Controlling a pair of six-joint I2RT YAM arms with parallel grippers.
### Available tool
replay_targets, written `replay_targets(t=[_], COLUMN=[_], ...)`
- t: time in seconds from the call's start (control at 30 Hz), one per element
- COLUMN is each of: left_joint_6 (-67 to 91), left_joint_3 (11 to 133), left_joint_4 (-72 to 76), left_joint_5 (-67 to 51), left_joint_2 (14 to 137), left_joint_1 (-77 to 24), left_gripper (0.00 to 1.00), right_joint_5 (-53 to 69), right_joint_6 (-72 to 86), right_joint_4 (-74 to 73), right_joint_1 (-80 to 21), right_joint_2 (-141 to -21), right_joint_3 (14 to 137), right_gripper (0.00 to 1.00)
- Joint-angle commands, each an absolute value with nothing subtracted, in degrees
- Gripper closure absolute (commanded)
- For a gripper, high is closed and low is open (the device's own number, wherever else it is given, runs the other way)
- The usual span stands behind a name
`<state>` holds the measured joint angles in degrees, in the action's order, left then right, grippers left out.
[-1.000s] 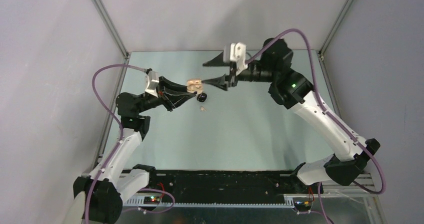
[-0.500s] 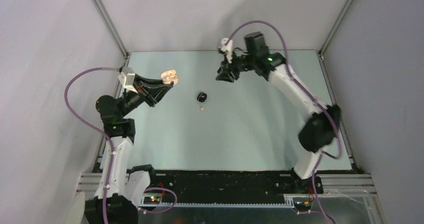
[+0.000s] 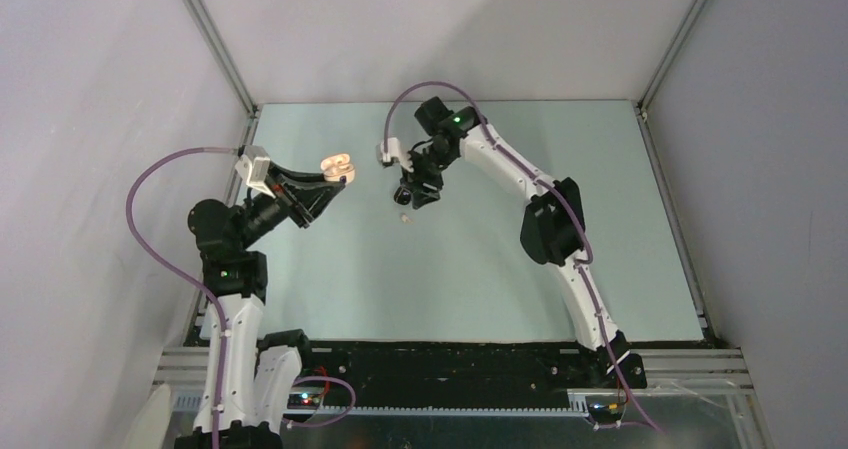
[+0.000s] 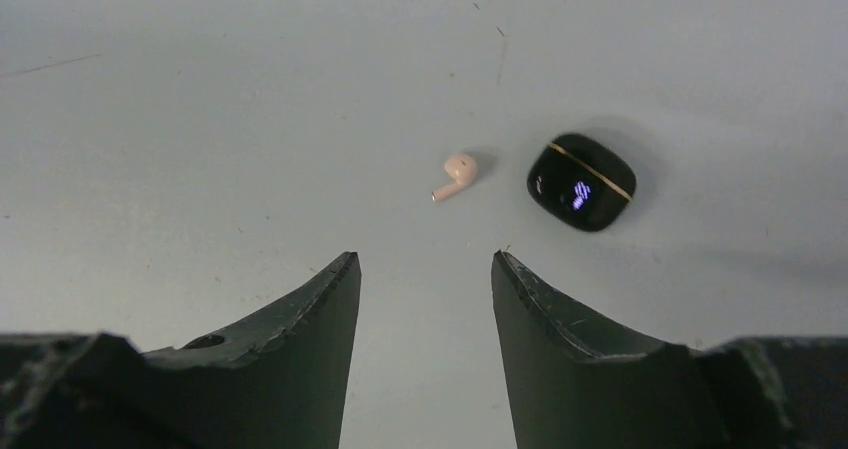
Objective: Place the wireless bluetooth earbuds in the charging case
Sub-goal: Pick up the right earbud from the center of the board.
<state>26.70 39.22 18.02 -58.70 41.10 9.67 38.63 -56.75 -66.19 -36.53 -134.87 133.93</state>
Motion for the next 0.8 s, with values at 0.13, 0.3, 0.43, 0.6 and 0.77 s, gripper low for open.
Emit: replay_targets(t=[0.13,0.3,0.43,0.6,0.77], left_joint_6=[26.3,26.2,26.3,26.2,26.3], left_joint_3=[41.2,41.2,41.3,40.8,40.6], left_joint_4=[16.4,16.4,16.8,17.2,17.3], left_joint_5=[-58.3,-58.2,-57.9,-57.9,-58.3], left_joint_2=[39.2,39.1,39.3,39.4,39.3], left_joint_1=[10.9,10.8,10.9,10.9,10.9], left_gripper=[1.00,1.00,1.00,1.00,1.00], right_joint_5=[35.0,34.9,34.4,34.1,34.3], right_joint_6=[-60.9,-61.2,-62.6,-62.4,-61.9], right_joint_4=[-63.0,-60.9,-59.4,-58.4,-58.3], right_joint_1=[-39.6,-40.5,-41.1,-41.4,-41.7], right_joint_2=[-140.1,-141.5,-142.9,-144.2,-144.9], right_joint_3=[135.3,135.3,135.3,135.8,135.7], right_gripper=[0.47,0.50,0.53,0.55,0.58])
